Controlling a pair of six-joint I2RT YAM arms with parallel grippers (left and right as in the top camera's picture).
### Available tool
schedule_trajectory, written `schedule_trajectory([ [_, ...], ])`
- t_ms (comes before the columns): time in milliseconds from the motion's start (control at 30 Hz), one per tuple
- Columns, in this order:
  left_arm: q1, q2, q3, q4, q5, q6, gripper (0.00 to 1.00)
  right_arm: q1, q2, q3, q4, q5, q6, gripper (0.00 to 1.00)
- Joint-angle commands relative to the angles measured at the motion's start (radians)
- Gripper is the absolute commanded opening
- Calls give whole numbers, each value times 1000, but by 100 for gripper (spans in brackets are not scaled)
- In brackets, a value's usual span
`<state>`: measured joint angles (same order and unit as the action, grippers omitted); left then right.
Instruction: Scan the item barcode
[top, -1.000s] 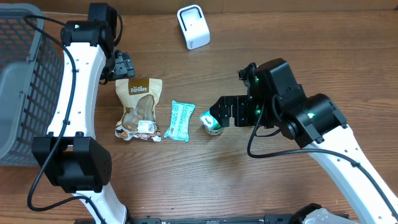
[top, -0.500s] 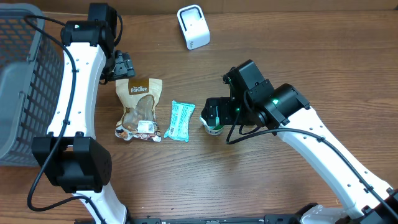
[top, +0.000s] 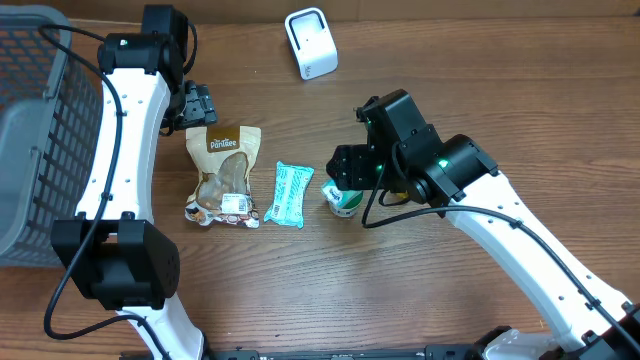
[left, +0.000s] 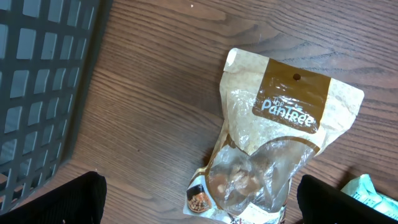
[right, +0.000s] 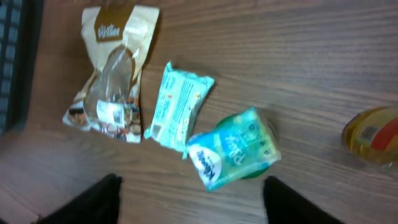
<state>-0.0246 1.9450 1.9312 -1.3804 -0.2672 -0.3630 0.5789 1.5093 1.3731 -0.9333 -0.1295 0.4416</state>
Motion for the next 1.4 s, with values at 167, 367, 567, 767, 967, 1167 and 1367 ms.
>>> schedule_trajectory([
  [167, -4, -10, 19, 1, -13, 4, 100, 7, -5, 19, 24, 51, 0, 70],
  [367, -4, -10, 19, 1, -13, 4, 99, 7, -5, 19, 21, 51, 0, 75],
  [567, -4, -10, 19, 1, -13, 4, 100, 7, -5, 19, 6, 112, 0, 79],
  [767, -4, -10, 19, 2, -12, 4, 99, 7, -5, 19, 16, 114, 0, 100],
  [967, -4, -10, 19, 2, -12, 4, 100, 7, -5, 19, 20, 114, 0, 100],
  [1167, -4, -10, 19, 2, -12, 4, 99, 7, -5, 19, 20, 114, 0, 100],
  [1367, -4, -10, 19, 2, -13, 4, 100, 7, -5, 19, 20, 114, 0, 100],
])
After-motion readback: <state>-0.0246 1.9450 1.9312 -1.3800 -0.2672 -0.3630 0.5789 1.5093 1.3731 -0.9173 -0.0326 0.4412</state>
